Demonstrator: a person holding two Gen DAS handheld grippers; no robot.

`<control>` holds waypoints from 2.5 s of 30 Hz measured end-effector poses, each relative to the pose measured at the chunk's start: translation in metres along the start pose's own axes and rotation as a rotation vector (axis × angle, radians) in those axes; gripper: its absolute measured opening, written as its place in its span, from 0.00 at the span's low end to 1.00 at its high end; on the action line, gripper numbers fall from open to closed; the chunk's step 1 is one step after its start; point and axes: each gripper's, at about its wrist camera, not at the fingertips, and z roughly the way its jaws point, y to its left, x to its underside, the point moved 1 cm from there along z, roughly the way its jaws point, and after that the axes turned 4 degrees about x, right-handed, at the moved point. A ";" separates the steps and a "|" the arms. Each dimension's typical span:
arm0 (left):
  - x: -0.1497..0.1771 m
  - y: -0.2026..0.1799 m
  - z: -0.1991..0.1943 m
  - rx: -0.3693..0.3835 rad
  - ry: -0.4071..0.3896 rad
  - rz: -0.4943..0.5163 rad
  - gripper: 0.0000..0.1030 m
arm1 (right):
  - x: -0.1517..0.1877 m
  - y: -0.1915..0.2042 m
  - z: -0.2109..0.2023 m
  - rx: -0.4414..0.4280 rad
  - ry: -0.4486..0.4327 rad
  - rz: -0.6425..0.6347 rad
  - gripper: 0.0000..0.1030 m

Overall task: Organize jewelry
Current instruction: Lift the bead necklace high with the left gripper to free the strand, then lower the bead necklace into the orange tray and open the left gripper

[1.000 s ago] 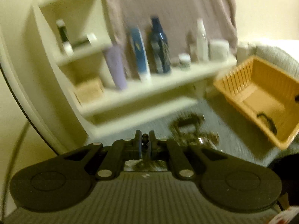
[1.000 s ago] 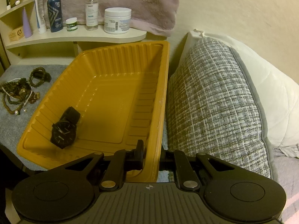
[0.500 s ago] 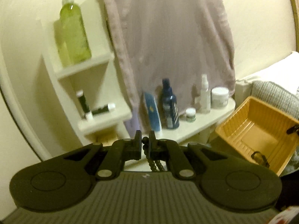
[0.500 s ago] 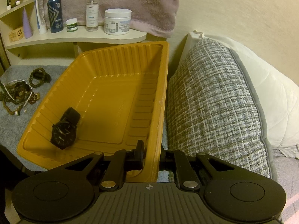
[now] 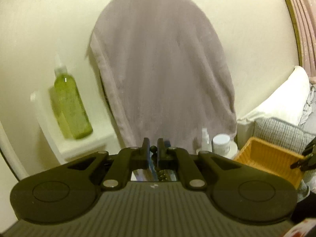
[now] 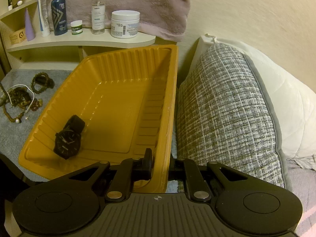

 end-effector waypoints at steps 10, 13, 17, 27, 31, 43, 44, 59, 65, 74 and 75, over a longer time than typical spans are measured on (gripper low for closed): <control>-0.039 0.008 -0.015 -0.003 -0.100 0.019 0.06 | 0.000 0.000 0.000 0.001 -0.002 -0.002 0.12; -0.051 0.008 -0.017 -0.002 -0.122 0.031 0.06 | 0.000 0.000 0.001 0.001 -0.002 -0.002 0.12; -0.065 0.006 -0.020 0.006 -0.151 0.046 0.06 | 0.000 0.000 0.000 0.001 -0.002 -0.001 0.12; -0.091 -0.009 -0.014 0.078 -0.172 0.077 0.06 | 0.000 0.000 0.001 0.000 -0.003 -0.001 0.12; -0.101 -0.023 -0.004 0.135 -0.171 0.092 0.06 | 0.000 0.000 0.001 -0.001 -0.003 -0.001 0.12; -0.142 -0.072 0.022 0.311 -0.248 0.104 0.06 | 0.000 0.000 0.001 -0.001 -0.004 0.000 0.12; -0.145 -0.077 0.024 0.326 -0.252 0.105 0.06 | 0.000 0.000 0.001 -0.001 -0.004 0.000 0.12; -0.091 -0.151 0.110 0.515 0.026 0.186 0.06 | 0.000 -0.001 0.003 -0.006 -0.003 -0.007 0.12; -0.060 -0.168 0.140 0.566 0.142 0.202 0.06 | 0.001 -0.001 0.003 -0.007 -0.001 -0.010 0.12; -0.016 -0.196 0.174 0.608 0.274 0.209 0.06 | 0.001 -0.001 0.004 -0.008 -0.002 -0.011 0.12; -0.010 -0.199 0.178 0.609 0.284 0.213 0.06 | 0.001 -0.002 0.004 -0.008 -0.001 -0.011 0.12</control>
